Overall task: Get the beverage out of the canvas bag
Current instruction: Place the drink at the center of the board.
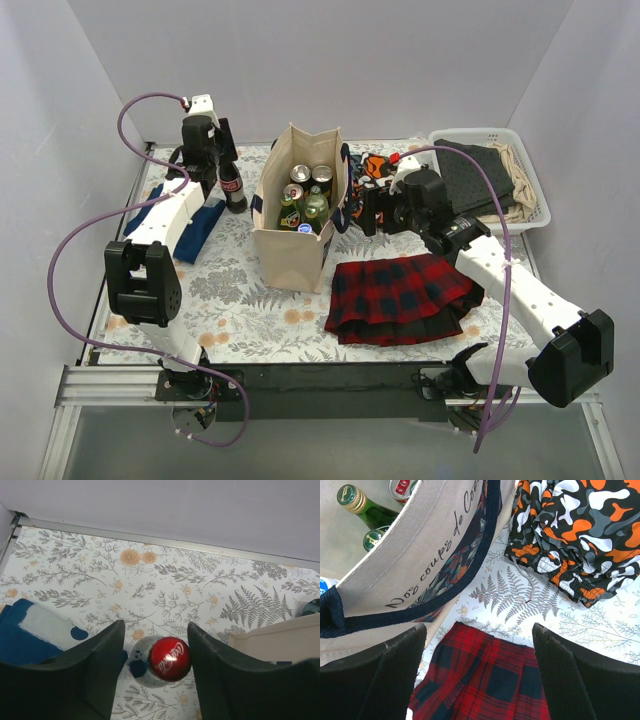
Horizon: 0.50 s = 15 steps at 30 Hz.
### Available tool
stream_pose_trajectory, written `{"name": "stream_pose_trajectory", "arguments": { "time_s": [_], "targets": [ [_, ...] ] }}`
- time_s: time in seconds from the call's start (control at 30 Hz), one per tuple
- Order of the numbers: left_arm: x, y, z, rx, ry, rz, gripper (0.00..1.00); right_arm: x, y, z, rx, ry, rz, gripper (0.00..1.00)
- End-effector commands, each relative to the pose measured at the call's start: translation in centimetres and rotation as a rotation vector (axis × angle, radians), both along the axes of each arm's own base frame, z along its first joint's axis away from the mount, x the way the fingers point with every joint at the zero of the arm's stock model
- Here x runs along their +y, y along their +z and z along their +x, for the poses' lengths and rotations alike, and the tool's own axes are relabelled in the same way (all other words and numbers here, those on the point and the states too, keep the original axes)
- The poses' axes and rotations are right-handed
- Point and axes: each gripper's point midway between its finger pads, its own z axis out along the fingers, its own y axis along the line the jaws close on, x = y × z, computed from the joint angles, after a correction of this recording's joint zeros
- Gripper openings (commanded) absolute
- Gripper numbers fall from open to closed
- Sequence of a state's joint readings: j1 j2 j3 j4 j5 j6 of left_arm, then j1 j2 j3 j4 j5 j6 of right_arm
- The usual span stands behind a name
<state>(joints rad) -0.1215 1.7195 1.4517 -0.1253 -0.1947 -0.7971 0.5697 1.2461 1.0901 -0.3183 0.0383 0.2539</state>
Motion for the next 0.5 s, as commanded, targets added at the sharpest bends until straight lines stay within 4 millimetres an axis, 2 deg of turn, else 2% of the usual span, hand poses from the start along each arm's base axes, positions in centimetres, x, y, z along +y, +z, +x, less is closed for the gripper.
{"name": "stream_pose_trajectory", "arguments": {
  "time_s": [0.0, 0.07, 0.27, 0.37, 0.4, 0.47],
  "targets": [
    [-0.2, 2.4, 0.3, -0.063, 0.011, -0.021, 0.64, -0.5, 1.3, 0.2, -0.043, -0.004, 0.008, 0.91],
    [-0.2, 2.3, 0.2, -0.056, 0.012, -0.026, 0.69, -0.5, 1.3, 0.1, -0.046, -0.002, 0.006, 0.91],
    [-0.2, 2.5, 0.1, -0.046, 0.018, -0.032, 0.72, -0.6, 1.5, 0.0, -0.048, -0.002, 0.012, 0.92],
    [0.1, 4.2, -0.1, -0.071, 0.042, -0.056, 0.72, -0.5, 2.3, -0.1, -0.058, 0.009, 0.028, 0.92],
    [0.1, 5.8, -0.6, -0.102, 0.044, -0.066, 0.73, -0.3, 2.5, -0.3, -0.058, 0.022, 0.034, 0.92],
    [0.2, 7.5, -1.1, -0.134, 0.049, -0.074, 0.75, 0.0, 4.0, -0.7, -0.078, 0.044, 0.065, 0.92]
  ]
}}
